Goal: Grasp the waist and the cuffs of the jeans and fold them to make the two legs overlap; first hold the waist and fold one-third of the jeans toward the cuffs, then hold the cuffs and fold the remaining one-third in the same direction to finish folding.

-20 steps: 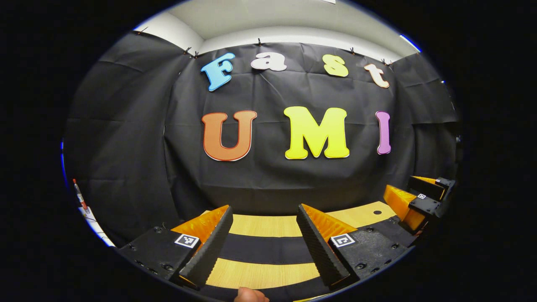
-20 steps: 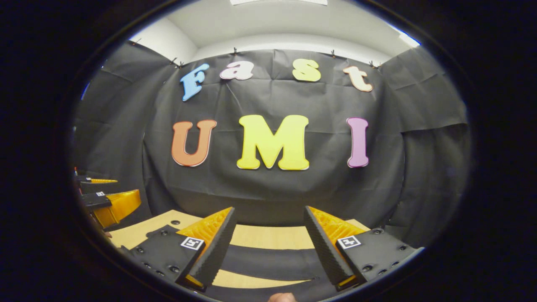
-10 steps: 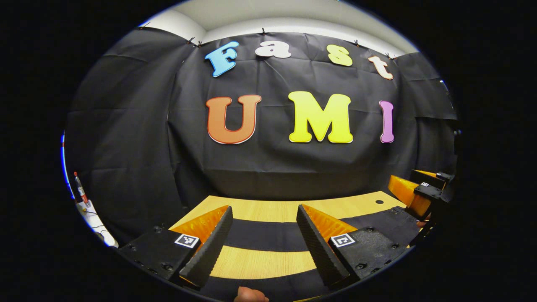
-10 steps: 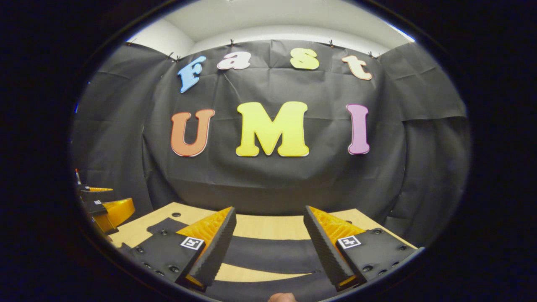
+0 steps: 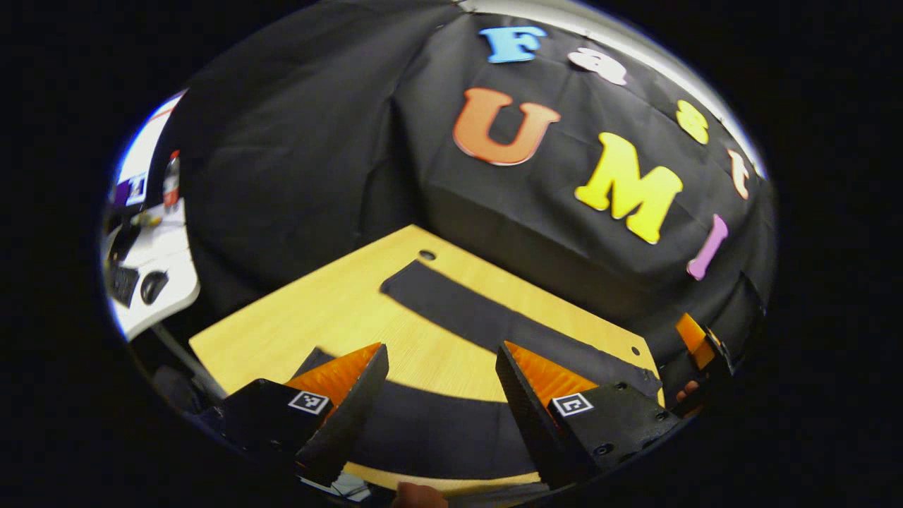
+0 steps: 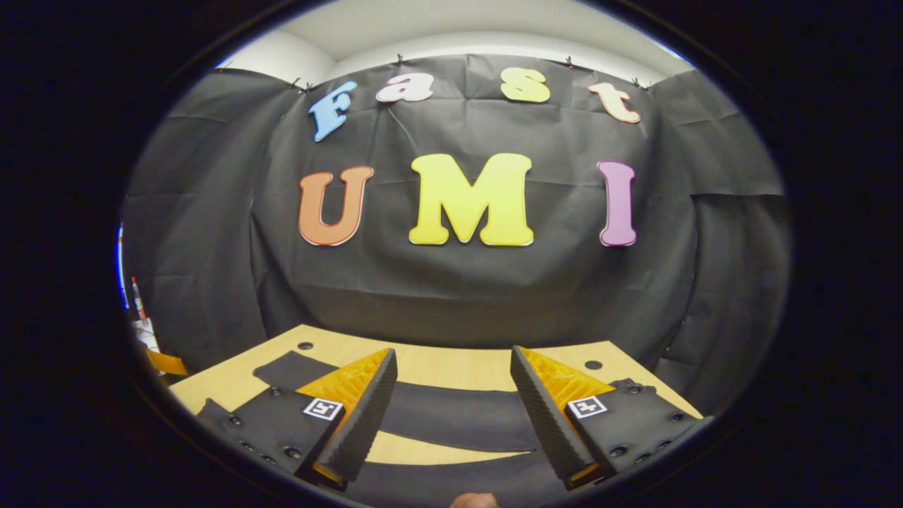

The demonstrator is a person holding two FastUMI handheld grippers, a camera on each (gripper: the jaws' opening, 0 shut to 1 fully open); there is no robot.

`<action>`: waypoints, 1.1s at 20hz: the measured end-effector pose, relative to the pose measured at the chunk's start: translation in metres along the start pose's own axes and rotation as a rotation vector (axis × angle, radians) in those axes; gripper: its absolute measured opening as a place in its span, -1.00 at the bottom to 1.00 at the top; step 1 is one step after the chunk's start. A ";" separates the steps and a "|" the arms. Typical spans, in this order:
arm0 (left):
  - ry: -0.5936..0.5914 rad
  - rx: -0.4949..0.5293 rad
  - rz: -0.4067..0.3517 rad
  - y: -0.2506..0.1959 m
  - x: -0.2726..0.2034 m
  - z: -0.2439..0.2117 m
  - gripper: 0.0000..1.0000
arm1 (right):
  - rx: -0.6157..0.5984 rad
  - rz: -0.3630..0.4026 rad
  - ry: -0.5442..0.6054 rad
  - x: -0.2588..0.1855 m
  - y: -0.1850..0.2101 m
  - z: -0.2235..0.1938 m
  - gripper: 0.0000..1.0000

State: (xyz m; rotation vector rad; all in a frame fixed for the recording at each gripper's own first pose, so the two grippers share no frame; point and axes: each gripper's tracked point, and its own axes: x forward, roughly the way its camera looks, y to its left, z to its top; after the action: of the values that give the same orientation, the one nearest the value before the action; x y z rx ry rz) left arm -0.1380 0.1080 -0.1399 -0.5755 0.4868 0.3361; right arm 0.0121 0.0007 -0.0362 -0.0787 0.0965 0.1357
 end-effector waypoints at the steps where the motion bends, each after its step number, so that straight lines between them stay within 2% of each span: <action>1: 0.049 -0.090 0.020 0.015 -0.002 -0.011 0.97 | -0.005 0.001 0.005 0.001 -0.001 -0.001 0.98; 3: 0.140 -0.291 0.069 0.037 -0.015 -0.035 0.98 | -0.015 -0.005 0.013 0.004 -0.004 -0.003 0.98; 4: 0.182 -0.388 0.096 0.051 -0.023 -0.045 0.98 | -0.016 -0.007 0.013 0.005 -0.006 -0.002 0.92; 5: 0.213 -0.478 0.124 0.060 -0.029 -0.055 0.98 | -0.018 -0.012 0.013 0.006 -0.008 -0.001 0.99; 6: 0.247 -0.561 0.154 0.067 -0.035 -0.065 0.99 | -0.021 -0.016 0.015 0.008 -0.010 -0.001 0.92; 9: 0.315 -0.764 0.204 0.071 -0.051 -0.087 0.98 | -0.022 -0.029 0.026 0.009 -0.017 -0.005 0.92; 10: 0.329 -0.796 0.224 0.070 -0.056 -0.092 0.98 | -0.022 -0.036 0.031 0.010 -0.018 -0.006 0.99; 14: 0.362 -0.822 0.294 0.075 -0.056 -0.099 0.97 | -0.027 -0.071 0.042 0.010 -0.030 -0.007 0.92; 18: 0.398 -0.883 0.314 0.070 -0.055 -0.100 0.98 | -0.034 -0.110 0.048 0.006 -0.047 -0.009 0.99; 22: 0.385 -0.847 0.339 0.077 -0.051 -0.100 0.96 | -0.028 -0.160 0.065 0.002 -0.069 -0.012 0.99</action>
State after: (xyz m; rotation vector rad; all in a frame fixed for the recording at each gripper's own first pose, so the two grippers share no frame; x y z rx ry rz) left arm -0.2475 0.1010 -0.2201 -1.4016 0.8186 0.7744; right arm 0.0227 -0.0677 -0.0433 -0.1182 0.1523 -0.0255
